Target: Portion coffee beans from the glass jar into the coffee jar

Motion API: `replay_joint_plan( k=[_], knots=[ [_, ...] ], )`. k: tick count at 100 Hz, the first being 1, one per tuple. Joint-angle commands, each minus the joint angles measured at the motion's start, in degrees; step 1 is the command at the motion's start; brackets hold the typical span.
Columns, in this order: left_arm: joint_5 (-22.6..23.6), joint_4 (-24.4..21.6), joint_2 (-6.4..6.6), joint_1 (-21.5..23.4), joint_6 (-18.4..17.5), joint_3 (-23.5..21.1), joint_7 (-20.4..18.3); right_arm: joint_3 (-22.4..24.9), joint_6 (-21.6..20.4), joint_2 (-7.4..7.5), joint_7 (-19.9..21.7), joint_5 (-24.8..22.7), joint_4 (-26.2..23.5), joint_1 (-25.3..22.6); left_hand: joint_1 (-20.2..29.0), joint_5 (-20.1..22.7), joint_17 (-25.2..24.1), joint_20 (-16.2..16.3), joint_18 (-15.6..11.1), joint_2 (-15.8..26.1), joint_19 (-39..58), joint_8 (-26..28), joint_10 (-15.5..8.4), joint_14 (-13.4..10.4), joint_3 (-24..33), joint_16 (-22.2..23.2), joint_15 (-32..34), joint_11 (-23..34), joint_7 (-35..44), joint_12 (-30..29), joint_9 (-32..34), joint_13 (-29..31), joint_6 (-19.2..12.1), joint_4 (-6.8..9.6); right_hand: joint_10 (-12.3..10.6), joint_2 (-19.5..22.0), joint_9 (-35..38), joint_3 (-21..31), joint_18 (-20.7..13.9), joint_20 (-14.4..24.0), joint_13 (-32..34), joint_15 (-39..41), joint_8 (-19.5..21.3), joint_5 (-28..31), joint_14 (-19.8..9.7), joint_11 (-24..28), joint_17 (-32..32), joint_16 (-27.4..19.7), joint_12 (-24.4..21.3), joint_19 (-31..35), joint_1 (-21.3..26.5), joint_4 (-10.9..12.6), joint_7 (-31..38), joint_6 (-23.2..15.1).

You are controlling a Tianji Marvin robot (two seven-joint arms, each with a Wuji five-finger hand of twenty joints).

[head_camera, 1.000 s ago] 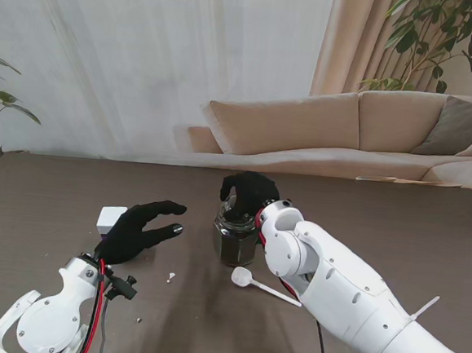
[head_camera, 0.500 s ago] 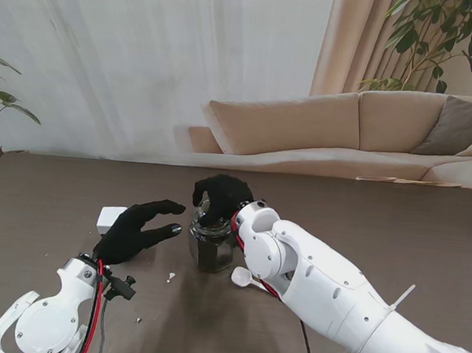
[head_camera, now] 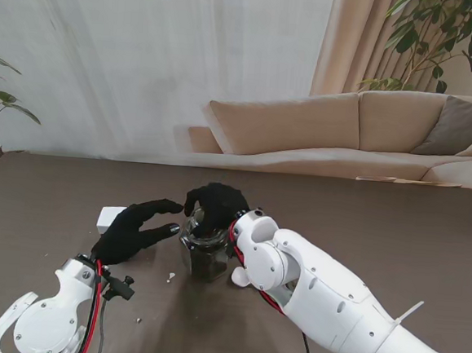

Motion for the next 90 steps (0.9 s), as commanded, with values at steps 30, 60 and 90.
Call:
replay_joint_plan(
  k=[30, 60, 90],
  knots=[
    [-0.1, -0.5, -0.18, 0.4, -0.1, -0.2, -0.9, -1.3, -2.3, 1.35, 4.6, 1.0, 1.1, -3.7, 1.2, 0.1, 0.0, 0.1, -0.9, 1.4, -0.9, 0.2, 0.0, -0.3, -1.8, 0.4, 0.1, 0.2, 0.1, 0.3, 1.4, 0.2, -0.2, 1.27, -0.9, 9.0, -6.4, 7.6, -9.8, -4.2, 6.7, 5.0, 8.8, -5.7, -15.5, -3.5, -12.6, 1.8, -7.9, -11.6, 1.8, 12.6, -9.0, 6.7],
    [-0.5, -0.4, -0.16, 0.2, 0.3, 0.0, -1.3, -0.7, -1.4, 3.23, 10.1, -0.6, -3.2, -1.8, 1.3, 0.1, -0.1, 0.1, -0.9, 1.4, -1.0, 0.2, 0.0, -0.3, -1.9, 0.4, 0.0, 0.1, 0.0, 0.3, 1.1, 0.1, -0.3, 1.25, -2.3, 13.5, -20.2, 0.7, 3.8, -0.8, -14.3, -4.6, 2.2, -18.4, -5.8, -8.8, -30.6, -5.0, -13.8, -20.3, -8.9, 12.1, -12.4, 0.2],
    [-0.6, -0.4, -0.16, 0.0, 0.7, 0.0, -1.3, 1.7, -0.2, 3.36, 9.3, -1.9, -6.1, -1.6, 1.3, 0.0, -0.2, 0.1, -0.9, 1.5, -1.0, 0.2, -0.1, -0.2, -2.0, 0.3, 0.0, 0.1, 0.0, 0.3, 1.1, 0.0, -0.3, 1.26, -0.9, 15.7, -22.7, -1.7, 11.0, -5.3, -20.3, -11.9, 0.6, -20.8, -0.8, -11.8, -34.7, -10.5, -16.6, -30.0, -14.2, 11.6, -13.9, -1.2]
  ],
)
